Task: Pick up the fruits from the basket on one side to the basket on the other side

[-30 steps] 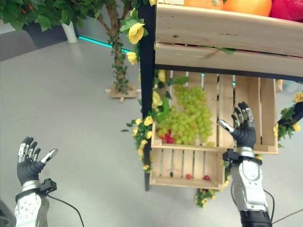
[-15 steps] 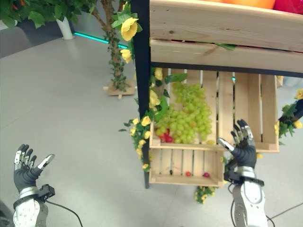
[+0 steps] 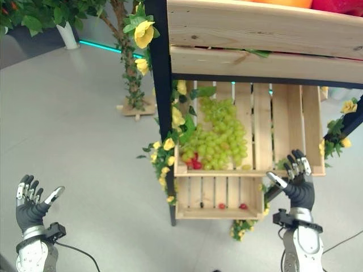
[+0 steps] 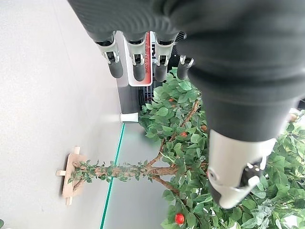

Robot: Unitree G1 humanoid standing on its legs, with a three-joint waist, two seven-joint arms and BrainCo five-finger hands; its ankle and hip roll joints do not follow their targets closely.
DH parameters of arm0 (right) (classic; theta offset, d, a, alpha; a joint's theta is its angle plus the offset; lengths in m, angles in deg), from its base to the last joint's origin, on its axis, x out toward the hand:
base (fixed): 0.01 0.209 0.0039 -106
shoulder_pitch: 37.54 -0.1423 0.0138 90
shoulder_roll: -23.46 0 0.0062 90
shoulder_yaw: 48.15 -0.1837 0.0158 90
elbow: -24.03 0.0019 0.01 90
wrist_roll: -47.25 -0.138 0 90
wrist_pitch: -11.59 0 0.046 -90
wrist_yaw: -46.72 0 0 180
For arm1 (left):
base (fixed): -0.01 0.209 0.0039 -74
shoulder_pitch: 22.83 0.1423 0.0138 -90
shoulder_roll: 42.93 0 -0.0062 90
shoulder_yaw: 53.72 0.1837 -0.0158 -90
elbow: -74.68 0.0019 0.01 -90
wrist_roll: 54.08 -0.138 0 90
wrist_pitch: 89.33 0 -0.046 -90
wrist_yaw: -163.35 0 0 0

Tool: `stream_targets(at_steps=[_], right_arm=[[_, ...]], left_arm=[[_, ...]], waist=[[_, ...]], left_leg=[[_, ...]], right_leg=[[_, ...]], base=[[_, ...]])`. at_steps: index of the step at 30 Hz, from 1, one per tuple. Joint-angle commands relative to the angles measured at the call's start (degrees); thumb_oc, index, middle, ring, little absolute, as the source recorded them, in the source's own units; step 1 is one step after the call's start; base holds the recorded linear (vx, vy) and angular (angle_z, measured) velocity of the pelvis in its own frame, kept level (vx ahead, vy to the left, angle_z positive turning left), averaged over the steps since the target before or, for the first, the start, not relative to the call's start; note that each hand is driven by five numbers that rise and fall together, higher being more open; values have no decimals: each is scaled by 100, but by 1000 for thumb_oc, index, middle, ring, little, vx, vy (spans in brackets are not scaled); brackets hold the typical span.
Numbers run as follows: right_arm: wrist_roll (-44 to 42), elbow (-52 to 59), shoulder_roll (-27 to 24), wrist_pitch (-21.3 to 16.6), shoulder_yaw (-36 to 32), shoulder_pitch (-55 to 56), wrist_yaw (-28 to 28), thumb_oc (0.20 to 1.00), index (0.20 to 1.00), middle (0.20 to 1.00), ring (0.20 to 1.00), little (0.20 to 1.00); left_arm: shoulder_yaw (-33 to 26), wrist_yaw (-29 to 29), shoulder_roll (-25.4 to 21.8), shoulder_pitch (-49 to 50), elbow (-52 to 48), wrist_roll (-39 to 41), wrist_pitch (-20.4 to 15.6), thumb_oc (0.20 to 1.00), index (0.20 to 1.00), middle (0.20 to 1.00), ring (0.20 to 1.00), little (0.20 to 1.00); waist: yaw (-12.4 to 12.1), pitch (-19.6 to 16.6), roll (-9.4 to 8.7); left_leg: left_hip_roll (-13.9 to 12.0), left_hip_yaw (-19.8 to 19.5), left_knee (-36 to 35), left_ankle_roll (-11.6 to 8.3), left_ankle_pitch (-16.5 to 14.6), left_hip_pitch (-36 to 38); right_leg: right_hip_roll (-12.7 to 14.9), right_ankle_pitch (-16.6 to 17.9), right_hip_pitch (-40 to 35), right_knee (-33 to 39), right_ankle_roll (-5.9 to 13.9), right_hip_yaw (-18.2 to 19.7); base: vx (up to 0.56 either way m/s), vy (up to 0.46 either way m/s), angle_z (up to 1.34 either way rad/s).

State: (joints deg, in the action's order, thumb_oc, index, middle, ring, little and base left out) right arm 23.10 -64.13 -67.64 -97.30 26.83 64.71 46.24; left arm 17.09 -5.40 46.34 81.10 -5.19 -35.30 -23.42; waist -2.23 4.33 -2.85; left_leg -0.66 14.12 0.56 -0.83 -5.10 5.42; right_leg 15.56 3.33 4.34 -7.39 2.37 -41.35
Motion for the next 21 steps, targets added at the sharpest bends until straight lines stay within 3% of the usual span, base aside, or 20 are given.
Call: stream_targets(at_steps=[1, 12, 21], right_arm=[[32, 37, -3, -322, -102, -222, -42, 1000, 1000, 1000, 1000, 1000], [-55, -233, 104, -325, -240, 56, -72, 1000, 1000, 1000, 1000, 1000], [77, -615, 329, -337, -436, 249, 248, 1000, 1000, 1000, 1000, 1000]], left_arm=[[-194, 11, -235, -67, -231, -192, -442, 1000, 1000, 1000, 1000, 1000], [-245, -46, -233, 52, -133, -177, -453, 1000, 1000, 1000, 1000, 1000], [-335, 85, -237, 89, 3, -215, -441, 1000, 1000, 1000, 1000, 1000]], waist=[[45, -24, -98], [114, -7, -103], [206, -30, -94]], left_leg=[[153, 136, -21, -9, -164, -92], [137, 174, -3, -11, -187, -80], [133, 242, -20, -5, -202, -40]], right_leg=[[163, 272, -185, 270, 642, 83], [124, 248, -153, 242, 626, 130], [98, 230, -131, 234, 615, 186]], base=[[0, 0, 0], [0, 0, 0], [6, 4, -3]])
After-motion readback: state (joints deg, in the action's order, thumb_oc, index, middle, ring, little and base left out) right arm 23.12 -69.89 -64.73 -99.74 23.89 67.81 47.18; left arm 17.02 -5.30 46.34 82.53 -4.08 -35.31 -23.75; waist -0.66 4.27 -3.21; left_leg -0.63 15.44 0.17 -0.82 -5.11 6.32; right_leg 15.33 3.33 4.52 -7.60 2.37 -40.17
